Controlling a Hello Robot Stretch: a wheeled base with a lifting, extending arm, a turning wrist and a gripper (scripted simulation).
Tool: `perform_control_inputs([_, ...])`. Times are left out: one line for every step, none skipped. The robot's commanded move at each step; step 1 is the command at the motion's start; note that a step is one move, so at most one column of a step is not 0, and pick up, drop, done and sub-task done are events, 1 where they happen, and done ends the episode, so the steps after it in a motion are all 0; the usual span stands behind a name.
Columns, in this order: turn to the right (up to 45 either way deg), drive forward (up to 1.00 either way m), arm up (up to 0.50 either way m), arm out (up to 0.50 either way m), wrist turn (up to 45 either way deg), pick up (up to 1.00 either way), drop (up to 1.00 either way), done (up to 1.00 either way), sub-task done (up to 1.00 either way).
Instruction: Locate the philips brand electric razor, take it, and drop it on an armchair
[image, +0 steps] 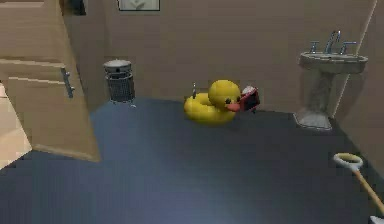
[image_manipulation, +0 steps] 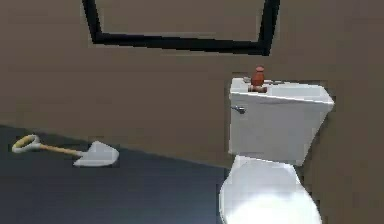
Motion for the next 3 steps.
perform_control_inputs([33.0,0.0,0.0,0.0,0.0,0.0,0.0,0.0,0.0])
perform_control_inputs([0.0,1.0,0.0,0.0,0.0,0.0,0.0,0.0,0.0])
perform_control_inputs([3.0,0.0,0.0,0.0,0.0,0.0,0.0,0.0,0.0])
